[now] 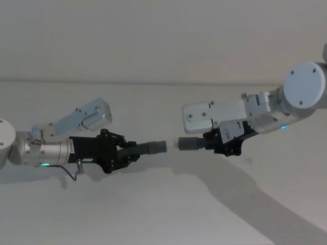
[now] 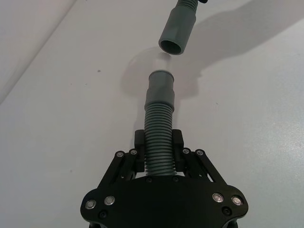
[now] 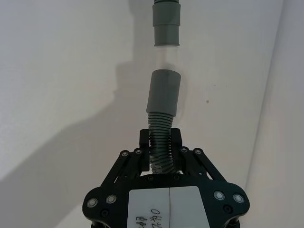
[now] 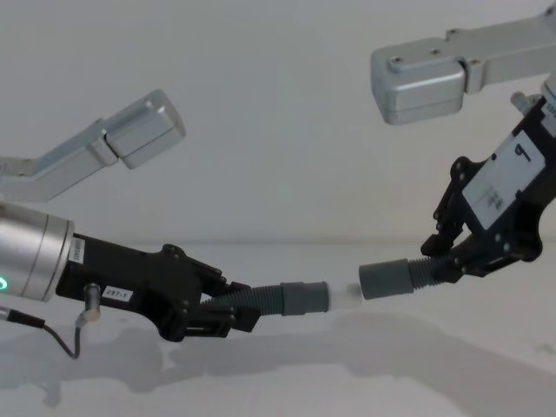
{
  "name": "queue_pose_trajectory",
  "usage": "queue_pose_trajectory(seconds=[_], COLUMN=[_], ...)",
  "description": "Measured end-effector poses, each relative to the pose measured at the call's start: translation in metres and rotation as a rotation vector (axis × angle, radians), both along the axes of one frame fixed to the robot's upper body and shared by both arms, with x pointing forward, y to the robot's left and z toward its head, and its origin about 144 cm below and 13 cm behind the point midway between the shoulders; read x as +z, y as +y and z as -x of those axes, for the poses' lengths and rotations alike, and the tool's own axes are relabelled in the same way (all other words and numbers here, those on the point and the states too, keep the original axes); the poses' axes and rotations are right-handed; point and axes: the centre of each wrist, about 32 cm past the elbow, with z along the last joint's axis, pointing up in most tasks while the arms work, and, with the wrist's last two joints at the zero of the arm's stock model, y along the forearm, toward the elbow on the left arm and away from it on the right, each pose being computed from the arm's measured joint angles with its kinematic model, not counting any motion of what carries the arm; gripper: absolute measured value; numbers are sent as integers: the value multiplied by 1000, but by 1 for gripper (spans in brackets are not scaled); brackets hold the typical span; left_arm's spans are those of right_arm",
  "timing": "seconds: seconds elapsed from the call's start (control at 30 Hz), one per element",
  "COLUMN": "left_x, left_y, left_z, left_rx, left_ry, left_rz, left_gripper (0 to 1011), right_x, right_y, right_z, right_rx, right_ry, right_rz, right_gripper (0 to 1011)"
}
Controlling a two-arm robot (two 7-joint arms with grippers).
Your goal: Use both hands to pick up one end of the pipe from the table, align the ends, and insert them.
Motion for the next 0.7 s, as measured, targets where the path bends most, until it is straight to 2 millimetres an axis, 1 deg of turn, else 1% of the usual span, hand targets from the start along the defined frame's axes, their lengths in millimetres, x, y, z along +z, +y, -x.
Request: queue_pose_trajectory(seconds=[0.7], left_x=[0], left_y=[0], left_z=[0], left_rx=[0], left_ry=[0], left_rz=[0], left_gripper=[320], right_x=[-2], right_y=[7], right_z=[-7], right_rx=[2], right_ry=[6], right_rz=[21], right_gripper=[250])
